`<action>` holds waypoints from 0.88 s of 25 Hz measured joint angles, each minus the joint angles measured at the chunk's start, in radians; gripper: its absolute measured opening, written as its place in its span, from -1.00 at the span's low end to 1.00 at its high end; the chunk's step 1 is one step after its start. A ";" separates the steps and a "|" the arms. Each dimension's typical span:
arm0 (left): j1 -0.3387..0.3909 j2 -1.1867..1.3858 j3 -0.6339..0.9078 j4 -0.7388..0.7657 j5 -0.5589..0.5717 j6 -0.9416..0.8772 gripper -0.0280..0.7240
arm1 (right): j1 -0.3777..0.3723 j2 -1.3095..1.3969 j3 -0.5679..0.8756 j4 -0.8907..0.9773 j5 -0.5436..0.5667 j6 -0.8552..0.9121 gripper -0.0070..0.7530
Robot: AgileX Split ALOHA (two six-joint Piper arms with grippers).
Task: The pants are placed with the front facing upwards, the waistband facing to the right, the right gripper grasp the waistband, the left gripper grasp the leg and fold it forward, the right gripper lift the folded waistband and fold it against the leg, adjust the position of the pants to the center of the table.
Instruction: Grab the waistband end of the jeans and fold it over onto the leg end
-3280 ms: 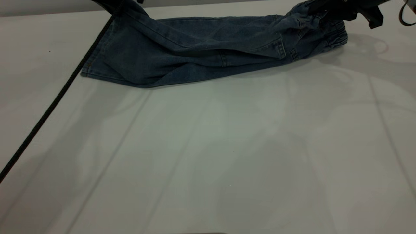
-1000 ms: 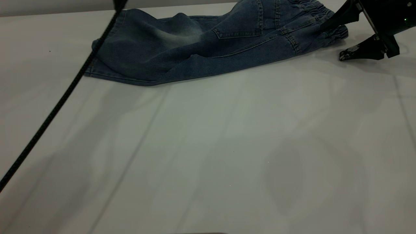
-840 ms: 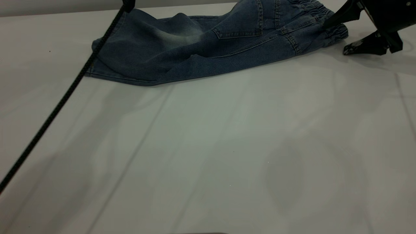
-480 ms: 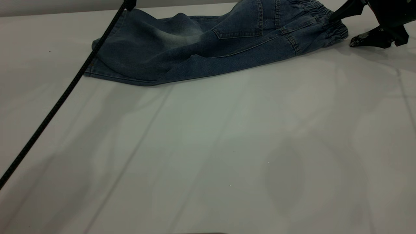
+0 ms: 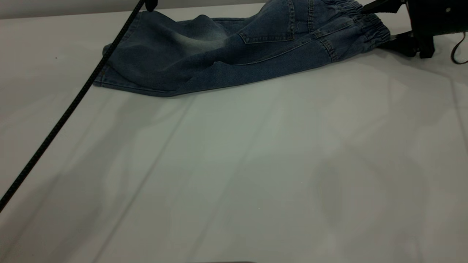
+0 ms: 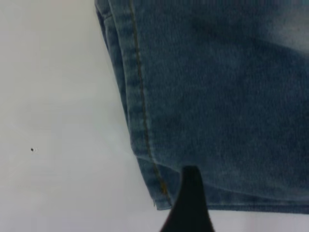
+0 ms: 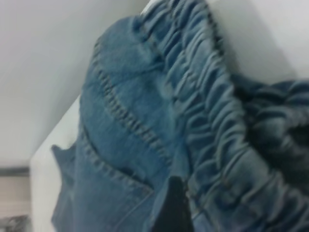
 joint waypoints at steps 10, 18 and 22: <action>0.000 0.000 0.000 -0.021 -0.014 0.003 0.56 | 0.080 0.001 0.000 -0.004 -0.055 -0.021 -0.37; 0.000 0.017 0.000 -0.113 -0.015 0.053 0.56 | 0.079 -0.010 0.000 -0.024 -0.037 -0.057 -0.76; -0.001 0.070 -0.007 -0.178 -0.052 0.109 0.56 | 0.102 -0.051 0.015 -0.116 -0.072 -0.054 -0.76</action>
